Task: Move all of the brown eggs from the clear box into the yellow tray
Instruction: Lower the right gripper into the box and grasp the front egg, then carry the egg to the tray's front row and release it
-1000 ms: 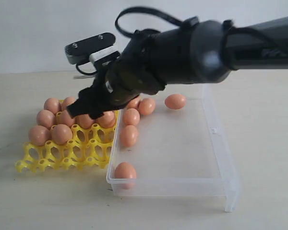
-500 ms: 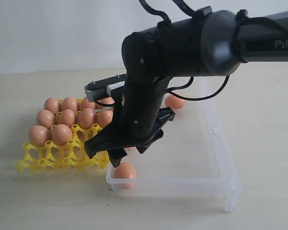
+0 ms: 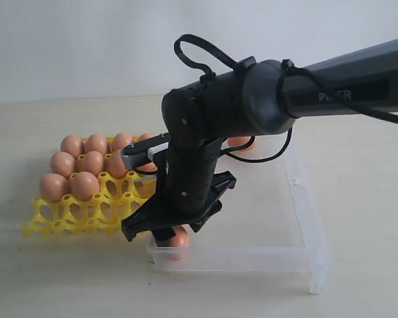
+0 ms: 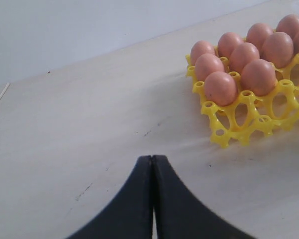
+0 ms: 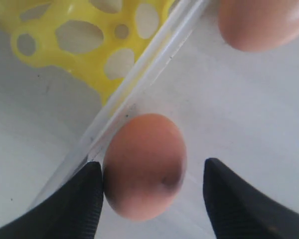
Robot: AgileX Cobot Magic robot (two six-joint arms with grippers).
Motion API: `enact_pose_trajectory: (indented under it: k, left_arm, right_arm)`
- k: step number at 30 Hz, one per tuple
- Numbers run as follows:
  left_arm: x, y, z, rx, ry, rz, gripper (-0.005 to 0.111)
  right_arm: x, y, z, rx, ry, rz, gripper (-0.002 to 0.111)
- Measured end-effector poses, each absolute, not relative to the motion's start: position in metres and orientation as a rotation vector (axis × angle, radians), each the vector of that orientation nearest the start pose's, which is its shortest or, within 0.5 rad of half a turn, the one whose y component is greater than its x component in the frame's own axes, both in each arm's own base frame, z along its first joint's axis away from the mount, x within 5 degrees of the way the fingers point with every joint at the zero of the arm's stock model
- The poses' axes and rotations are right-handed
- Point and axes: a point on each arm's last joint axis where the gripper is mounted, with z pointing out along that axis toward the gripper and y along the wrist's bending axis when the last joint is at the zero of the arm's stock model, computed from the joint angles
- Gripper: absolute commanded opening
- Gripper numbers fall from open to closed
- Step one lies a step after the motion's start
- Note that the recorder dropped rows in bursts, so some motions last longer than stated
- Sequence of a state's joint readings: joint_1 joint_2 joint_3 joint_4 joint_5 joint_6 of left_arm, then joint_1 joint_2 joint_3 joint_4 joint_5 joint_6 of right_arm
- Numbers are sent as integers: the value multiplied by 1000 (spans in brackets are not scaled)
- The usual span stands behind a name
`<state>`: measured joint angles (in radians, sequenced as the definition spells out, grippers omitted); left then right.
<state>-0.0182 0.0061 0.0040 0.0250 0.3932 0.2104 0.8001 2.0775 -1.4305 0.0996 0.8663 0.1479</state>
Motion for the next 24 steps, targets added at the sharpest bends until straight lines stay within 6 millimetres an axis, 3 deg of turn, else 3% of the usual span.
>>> enact_pose_trajectory:
  k: [2,5,6,9,11,15,17,18,20,24]
  left_arm:
    - [53,0,176,231,1876,156,0]
    - [53,0,176,231,1876,156,0]
    - [53,0,176,231,1876,156,0]
    - [53,0,176,231,1876,156,0]
    - [53,0,176,231,1876,156,0]
    - [53,0,176,231,1876,156,0]
    - [53,0,176,231,1876,156,0]
    - [53,0,176,231,1876,156,0]
    - [53,0,176,231,1876,156,0]
    - [53,0,176,231,1876,156,0]
  right_arm:
    - [280,299,140,-892,2914,210,51]
    - [281,300,134,-910,2909,214,8]
    - [281,300,134,-917,2906,214,0]
    - [281,300,135,-955,2887,210,0]
    - [282,298,148,-976,2841,203,0]
    - [286,296,197,-968,2633,242,0]
    - [295,304,226,-926,2386,348,0]
    - [298,308,228,-921,2317,374,0]
    - [304,316,221,-925,2155,414,0]
    - [310,332,177,-928,1988,435,0]
